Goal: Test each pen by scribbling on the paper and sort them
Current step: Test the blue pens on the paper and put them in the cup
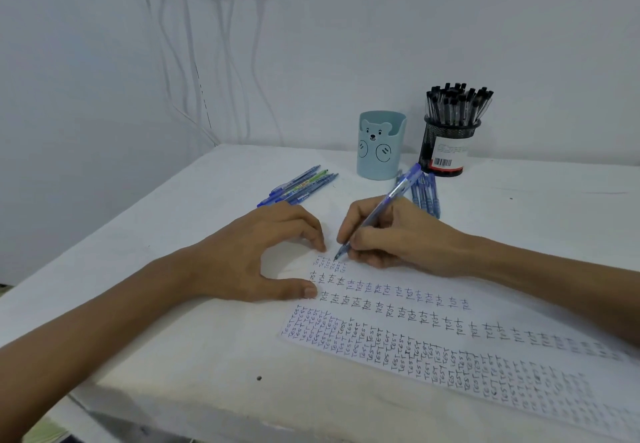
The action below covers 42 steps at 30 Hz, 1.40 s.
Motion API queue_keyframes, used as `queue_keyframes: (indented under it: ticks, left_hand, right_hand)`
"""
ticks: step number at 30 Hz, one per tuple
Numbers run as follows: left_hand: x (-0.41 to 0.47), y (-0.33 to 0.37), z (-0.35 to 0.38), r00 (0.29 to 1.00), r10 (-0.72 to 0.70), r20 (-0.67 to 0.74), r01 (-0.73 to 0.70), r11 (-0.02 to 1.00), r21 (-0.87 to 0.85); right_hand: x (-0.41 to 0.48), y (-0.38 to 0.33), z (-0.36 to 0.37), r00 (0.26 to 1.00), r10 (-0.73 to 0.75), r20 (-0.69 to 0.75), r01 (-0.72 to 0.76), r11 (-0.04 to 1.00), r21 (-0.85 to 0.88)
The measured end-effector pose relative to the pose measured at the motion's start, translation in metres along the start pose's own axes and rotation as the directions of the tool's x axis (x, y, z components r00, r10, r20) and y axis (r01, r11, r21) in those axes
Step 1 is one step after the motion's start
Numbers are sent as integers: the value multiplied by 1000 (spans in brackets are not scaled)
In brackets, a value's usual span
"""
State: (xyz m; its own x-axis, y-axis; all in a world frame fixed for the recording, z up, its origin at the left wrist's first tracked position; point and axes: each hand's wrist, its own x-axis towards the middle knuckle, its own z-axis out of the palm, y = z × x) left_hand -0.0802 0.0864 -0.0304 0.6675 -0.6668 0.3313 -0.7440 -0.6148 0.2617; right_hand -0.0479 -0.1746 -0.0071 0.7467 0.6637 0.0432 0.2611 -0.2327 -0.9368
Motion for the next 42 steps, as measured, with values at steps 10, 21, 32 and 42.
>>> queue_keyframes:
  ticks: [10, 21, 32, 42]
  left_hand:
    - [0, -1, 1, 1000, 1, -10, -1, 1000, 1]
    - [-1, 0, 1, 1000, 8, -16, -8, 1000, -1]
    - [-2, 0, 1, 1000, 0, -3, 0, 1000, 6]
    - [-1, 1, 1, 1000, 4, -3, -4, 1000, 20]
  right_hand:
    - [-5, 6, 6, 990, -87, -111, 69, 986, -154]
    - [-4, 7, 5, 990, -122, -65, 109, 978, -175]
    - [-3, 6, 5, 991, -82, -102, 62, 982, -179]
    - [-3, 5, 7, 992, -67, -107, 48, 984, -174]
